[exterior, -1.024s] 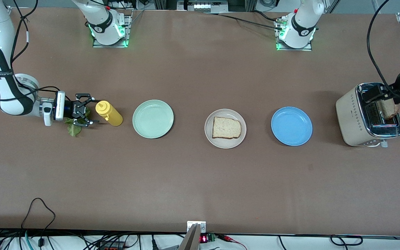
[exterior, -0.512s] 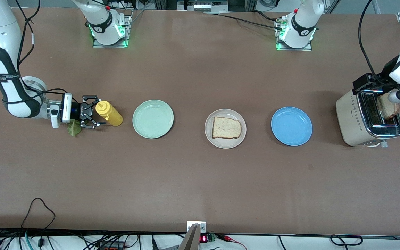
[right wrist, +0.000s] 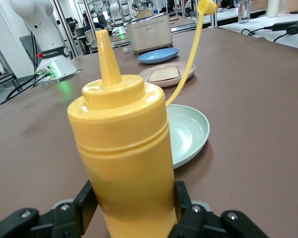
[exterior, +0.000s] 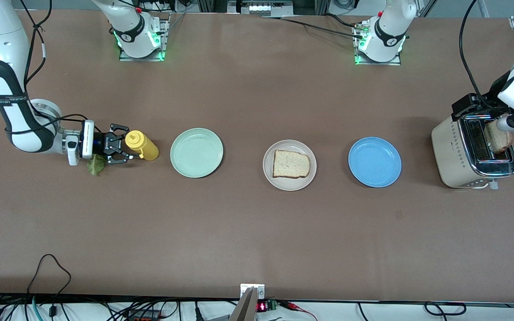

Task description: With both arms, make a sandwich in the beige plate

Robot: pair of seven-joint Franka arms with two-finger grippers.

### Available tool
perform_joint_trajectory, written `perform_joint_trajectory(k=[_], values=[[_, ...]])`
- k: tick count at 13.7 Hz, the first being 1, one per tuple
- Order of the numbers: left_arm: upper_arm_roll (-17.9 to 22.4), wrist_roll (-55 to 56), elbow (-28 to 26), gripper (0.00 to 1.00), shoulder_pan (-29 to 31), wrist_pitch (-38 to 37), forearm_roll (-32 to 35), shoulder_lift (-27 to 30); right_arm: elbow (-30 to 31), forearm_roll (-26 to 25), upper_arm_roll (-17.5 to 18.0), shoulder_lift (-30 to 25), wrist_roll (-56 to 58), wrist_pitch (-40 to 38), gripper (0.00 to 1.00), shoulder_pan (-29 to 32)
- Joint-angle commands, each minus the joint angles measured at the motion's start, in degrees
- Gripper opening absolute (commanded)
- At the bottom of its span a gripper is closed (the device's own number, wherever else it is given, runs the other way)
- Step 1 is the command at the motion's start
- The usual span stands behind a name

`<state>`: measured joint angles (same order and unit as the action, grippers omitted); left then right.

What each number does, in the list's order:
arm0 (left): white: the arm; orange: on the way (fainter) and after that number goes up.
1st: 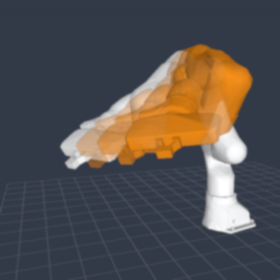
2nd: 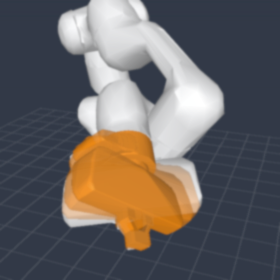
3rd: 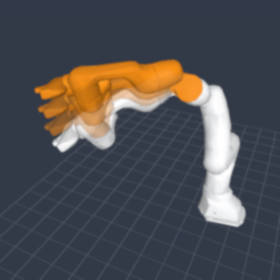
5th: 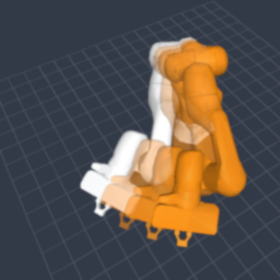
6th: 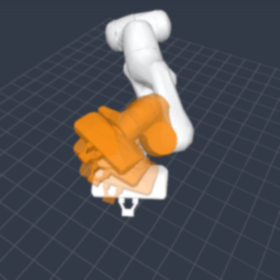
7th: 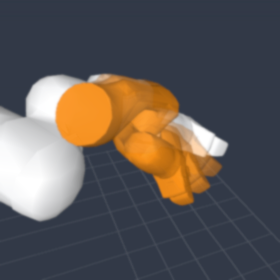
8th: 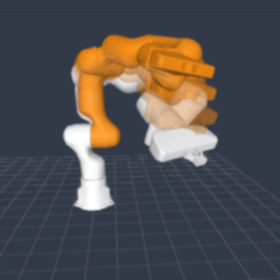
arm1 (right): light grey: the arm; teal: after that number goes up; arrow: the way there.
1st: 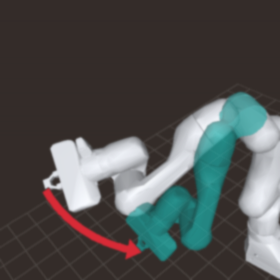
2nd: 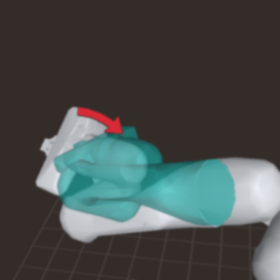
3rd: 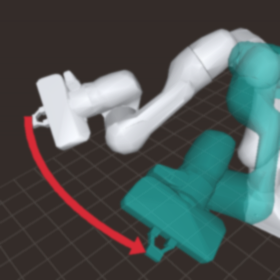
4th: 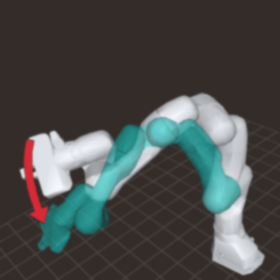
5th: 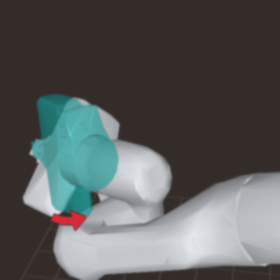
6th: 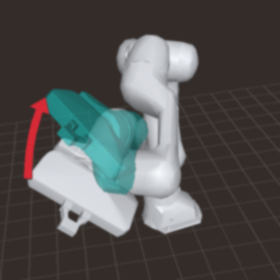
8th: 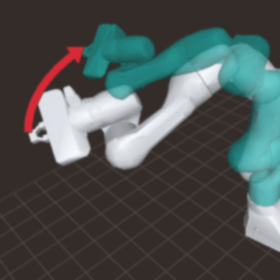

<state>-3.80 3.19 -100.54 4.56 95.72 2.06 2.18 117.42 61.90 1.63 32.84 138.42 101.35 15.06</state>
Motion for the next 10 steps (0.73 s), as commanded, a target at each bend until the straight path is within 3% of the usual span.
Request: perform_joint_trajectory(k=[1,4,10], values=[[-0.06,-1.26,-1.24,1.00,0.27,0.78,-0.83,1.25,-2.02,0.85,-0.22,-0.06,-2.96,0.08,0.00,-1.70],[-0.06,-1.34,-1.15,1.00,0.36,0.78,-0.83,1.25,-6.14,-1.16,-0.40,-1.63,-11.12,-0.01,0.00,-3.37],[-0.15,-0.82,-0.80,1.00,0.27,0.96,-1.18,1.42,-9.66,-13.45,-0.49,-14.19,-44.23,3.15,0.00,-12.23]])
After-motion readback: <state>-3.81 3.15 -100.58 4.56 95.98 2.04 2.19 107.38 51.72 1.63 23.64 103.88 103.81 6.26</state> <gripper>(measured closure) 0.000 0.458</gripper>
